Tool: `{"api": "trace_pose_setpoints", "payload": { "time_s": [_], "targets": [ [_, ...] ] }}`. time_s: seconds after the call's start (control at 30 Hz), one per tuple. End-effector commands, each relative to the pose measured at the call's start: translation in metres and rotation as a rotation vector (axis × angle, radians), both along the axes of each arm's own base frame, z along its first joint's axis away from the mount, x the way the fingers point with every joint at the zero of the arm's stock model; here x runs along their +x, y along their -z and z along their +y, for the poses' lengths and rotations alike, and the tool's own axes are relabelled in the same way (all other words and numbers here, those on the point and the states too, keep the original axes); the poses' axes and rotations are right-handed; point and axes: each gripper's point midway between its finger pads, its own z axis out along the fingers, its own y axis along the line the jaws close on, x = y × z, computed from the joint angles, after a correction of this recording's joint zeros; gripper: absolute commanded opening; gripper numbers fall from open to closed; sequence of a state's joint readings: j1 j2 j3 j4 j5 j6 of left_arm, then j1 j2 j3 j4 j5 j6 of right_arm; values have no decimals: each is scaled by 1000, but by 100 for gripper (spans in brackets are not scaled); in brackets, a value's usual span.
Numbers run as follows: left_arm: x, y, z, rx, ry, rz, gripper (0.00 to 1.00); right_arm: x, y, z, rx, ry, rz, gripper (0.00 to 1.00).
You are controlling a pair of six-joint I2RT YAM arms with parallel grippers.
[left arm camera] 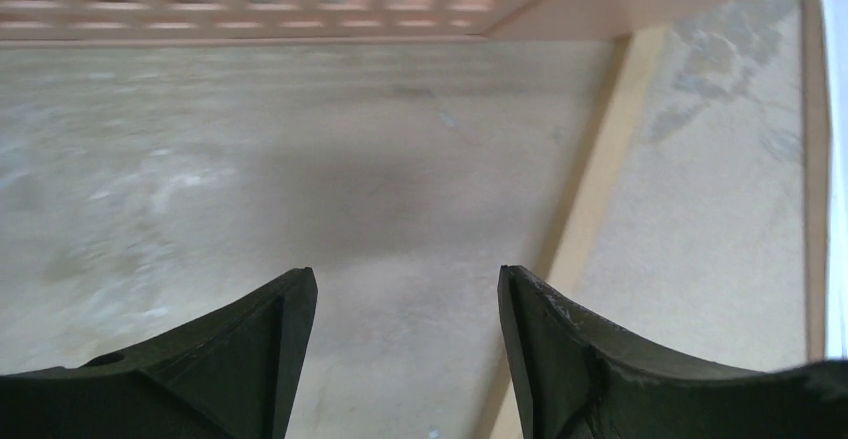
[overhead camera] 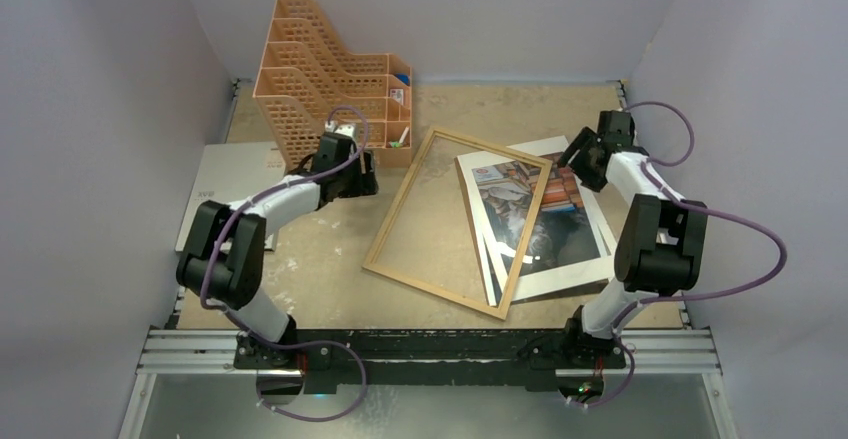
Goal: Put the photo into the frame
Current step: Adjust the distractor at the center of the board.
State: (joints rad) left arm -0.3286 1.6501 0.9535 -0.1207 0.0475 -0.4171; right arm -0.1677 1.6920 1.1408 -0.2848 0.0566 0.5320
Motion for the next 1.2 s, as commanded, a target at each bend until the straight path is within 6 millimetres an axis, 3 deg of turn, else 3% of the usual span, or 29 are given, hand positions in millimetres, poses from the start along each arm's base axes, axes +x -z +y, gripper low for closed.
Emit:
{"api": "trace_pose_setpoints", "payload": {
  "time_s": [0.0, 0.13, 0.23, 0.4, 0.6, 0.7, 0.8, 0.87, 1.0, 1.17],
  "targets": [
    [4, -43, 58, 110, -301, -145, 69, 16, -29, 27, 107, -72, -135, 71],
    [-6, -52, 105, 77, -502, -158, 67, 18, -29, 42, 163, -119, -150, 67],
    [-2, -61, 123, 32, -560, -178, 66, 20, -29, 53, 173, -147, -149, 67],
    [14, -64, 96, -112, -449, -175, 65, 23, -24, 69, 190, -187, -146, 66],
    [24, -74, 110, -104, -497, -241, 67, 28, -17, 83, 151, -227, -116, 66],
    [39, -84, 95, -161, -419, -279, 70, 28, -9, 78, 89, -204, -75, 66],
    [48, -80, 76, -235, -359, -268, 70, 22, 1, 62, -9, -149, 1, 67],
    [56, -76, 79, -238, -387, -276, 70, 12, 9, 50, -64, -119, 63, 69],
    [74, -74, 88, -216, -435, -311, 70, -1, 26, 45, -97, -135, 135, 69],
    [92, -73, 101, -172, -469, -340, 70, -2, 36, 61, -83, -212, 145, 65]
  ]
}}
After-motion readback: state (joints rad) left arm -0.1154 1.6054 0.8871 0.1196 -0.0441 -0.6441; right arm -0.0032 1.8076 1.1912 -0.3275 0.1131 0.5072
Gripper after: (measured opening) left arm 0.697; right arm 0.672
